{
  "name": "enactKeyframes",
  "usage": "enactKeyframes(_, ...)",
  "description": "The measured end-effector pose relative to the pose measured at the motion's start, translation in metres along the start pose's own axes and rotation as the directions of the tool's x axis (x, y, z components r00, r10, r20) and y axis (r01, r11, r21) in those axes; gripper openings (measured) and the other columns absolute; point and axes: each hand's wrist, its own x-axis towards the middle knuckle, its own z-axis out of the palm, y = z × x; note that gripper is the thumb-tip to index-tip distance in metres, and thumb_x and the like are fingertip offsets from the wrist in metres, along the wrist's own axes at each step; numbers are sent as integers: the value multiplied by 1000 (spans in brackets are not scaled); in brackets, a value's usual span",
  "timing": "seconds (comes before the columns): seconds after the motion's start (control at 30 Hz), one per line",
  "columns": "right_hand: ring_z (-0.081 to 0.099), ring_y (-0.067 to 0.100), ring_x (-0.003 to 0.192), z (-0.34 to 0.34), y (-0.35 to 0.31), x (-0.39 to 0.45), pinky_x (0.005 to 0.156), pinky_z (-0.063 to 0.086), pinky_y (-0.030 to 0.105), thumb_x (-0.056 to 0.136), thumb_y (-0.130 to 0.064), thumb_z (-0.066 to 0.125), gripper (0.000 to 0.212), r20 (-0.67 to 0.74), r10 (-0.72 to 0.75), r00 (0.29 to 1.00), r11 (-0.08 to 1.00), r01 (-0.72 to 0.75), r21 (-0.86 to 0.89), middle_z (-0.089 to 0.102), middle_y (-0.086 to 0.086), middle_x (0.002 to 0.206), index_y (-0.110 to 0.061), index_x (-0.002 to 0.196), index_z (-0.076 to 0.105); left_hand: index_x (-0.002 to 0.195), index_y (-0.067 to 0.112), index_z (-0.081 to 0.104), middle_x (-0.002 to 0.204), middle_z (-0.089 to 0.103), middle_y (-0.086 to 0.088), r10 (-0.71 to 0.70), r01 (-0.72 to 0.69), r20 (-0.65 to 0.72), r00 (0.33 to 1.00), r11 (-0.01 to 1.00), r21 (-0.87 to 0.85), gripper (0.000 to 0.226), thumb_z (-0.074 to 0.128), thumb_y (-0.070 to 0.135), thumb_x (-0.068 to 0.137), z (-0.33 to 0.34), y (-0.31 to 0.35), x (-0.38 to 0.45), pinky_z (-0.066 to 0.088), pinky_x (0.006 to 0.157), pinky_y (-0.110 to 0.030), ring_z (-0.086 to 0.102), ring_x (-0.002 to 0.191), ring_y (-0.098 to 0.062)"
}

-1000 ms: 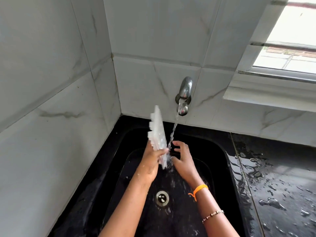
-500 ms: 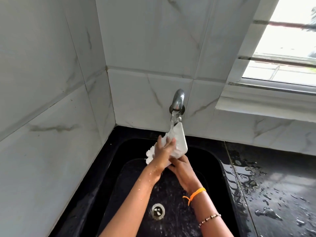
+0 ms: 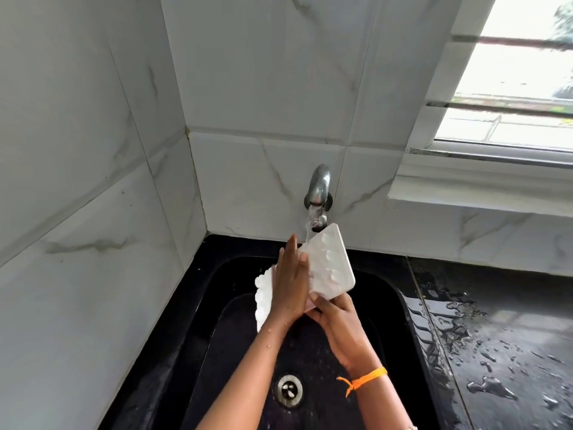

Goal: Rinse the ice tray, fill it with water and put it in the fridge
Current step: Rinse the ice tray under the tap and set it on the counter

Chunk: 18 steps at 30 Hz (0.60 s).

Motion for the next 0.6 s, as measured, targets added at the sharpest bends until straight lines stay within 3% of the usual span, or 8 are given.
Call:
enactKeyframes(0.1,68,19,96,-4,-10,2,74,56,26,61,-27,78,56,-22,-38,999,998,39,48,73,7,101,-4,110,60,150,29,8,159,3,5,-113,113,-12,994,990,79,55,18,48,99,-7,-15,-2,-1,117,-38,-4,146,-14)
enactKeyframes(0.2,68,18,98,-9,-14,8,75,56,27,82,-17,63,29,-32,-34,999,999,33,-43,73,3,101,-9,109,60,150,28,4,159,-4,-2,-313,307,123,942,949,64,59,14,53,97,-8,-19,-5,1,118,-42,-7,145,-19)
enactKeyframes(0.27,68,17,99,-6,-10,14,81,55,28,93,-7,49,23,-54,3,999,982,-14,-191,72,3,104,-13,113,59,145,31,28,153,26,-5,-318,377,323,891,916,-139,66,14,66,91,-11,-8,-10,28,113,-31,25,140,-15)
enactKeyframes(0.3,66,17,102,-4,-6,16,85,54,29,95,-6,47,27,-69,18,997,954,-38,-296,71,4,108,-16,118,58,135,32,42,139,48,-1,-279,387,390,877,892,-232,60,14,64,92,-14,3,-15,41,99,-18,46,126,-7)
enactKeyframes(0.33,65,18,105,-1,0,17,88,52,30,95,-8,47,33,-89,3,996,895,-43,-444,69,3,111,-20,125,54,128,31,48,125,58,3,-236,377,425,874,882,-285,55,16,60,93,-16,12,-19,45,88,-11,55,112,-2)
enactKeyframes(0.4,58,20,110,2,13,18,95,47,32,94,-12,46,52,-76,-100,992,620,2,-784,62,1,120,-28,142,35,135,27,44,127,57,2,-190,340,407,893,878,-336,67,22,66,85,-21,23,-22,44,93,-17,55,115,-7)
enactKeyframes(0.47,41,19,123,6,21,12,107,32,29,92,-9,46,67,5,-188,982,433,87,-897,46,1,138,-28,149,15,135,27,41,130,56,-3,-152,281,331,931,879,-385,70,24,71,84,-26,25,-20,47,91,-23,57,116,-13)
enactKeyframes(0.6,2,2,144,18,20,0,120,6,34,93,-30,41,57,153,-189,970,612,238,-754,12,-10,157,-40,143,17,131,24,50,118,66,-5,-217,299,213,953,797,-525,50,22,50,99,-42,20,-14,52,82,-32,65,104,-17)
